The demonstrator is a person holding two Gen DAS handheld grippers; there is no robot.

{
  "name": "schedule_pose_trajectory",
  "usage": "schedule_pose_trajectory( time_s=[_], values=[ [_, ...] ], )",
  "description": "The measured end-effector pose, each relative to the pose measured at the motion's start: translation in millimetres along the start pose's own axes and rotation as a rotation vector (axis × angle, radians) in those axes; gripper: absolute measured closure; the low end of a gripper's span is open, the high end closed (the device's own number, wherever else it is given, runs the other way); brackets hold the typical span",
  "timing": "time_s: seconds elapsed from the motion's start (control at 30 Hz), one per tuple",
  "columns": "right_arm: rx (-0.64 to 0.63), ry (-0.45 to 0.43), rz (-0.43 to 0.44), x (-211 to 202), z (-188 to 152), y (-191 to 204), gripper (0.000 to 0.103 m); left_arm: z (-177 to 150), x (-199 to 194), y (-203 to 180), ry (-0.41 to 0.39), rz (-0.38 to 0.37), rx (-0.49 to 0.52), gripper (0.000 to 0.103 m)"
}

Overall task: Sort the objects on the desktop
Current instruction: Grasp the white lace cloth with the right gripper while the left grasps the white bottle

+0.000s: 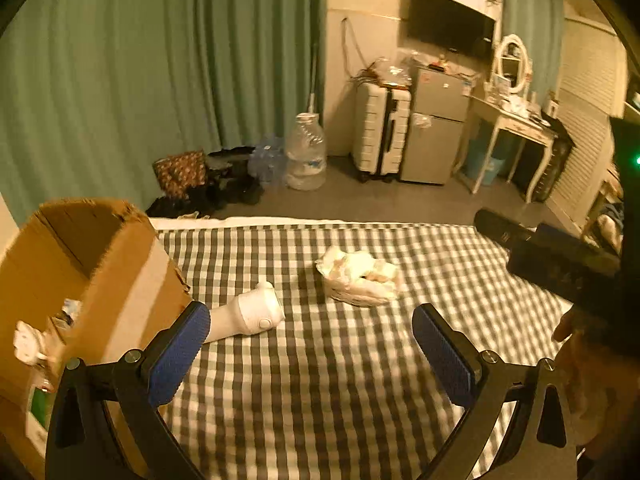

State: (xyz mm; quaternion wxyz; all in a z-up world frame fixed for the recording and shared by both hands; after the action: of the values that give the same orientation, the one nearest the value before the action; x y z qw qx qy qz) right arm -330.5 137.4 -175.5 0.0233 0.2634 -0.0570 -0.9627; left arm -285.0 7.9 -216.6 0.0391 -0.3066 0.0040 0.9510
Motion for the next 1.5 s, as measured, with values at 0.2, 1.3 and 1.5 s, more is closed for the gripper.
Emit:
schedule_pose_trajectory(
  time_s=[0.2, 1.3, 1.5],
  values=[
    [-0.056, 0.118, 0.054, 72.2, -24.6, 14.4, 0.0, -22.4, 62.8, 20.2, 0.089, 0.081, -0.029, 0.0],
    [-0.037, 0.361, 0.181, 131.5, -55.0, 58.2, 0.094, -60.2, 123.4, 65.2, 0.159, 0.067, -0.174, 0.049],
    [-0.015, 0.296, 0.169, 112.4, -47.1, 45.5, 0.095, -60.3, 110.1, 56.3, 0.179, 0.027, -0.155, 0.079]
  ],
)
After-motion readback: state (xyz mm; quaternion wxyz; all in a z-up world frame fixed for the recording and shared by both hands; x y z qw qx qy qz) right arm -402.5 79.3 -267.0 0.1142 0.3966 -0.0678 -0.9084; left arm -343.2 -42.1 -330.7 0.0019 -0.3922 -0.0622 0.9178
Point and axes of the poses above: each gripper's, at about its wrist camera, not at the fingertips, and x roughly the way its jaws point, y to its left, z to its top, the point moved 1 cm from there along x, roughly the way its jaws point, and after that the axes turned 7 degrees about -y, right-handed, at the moved point
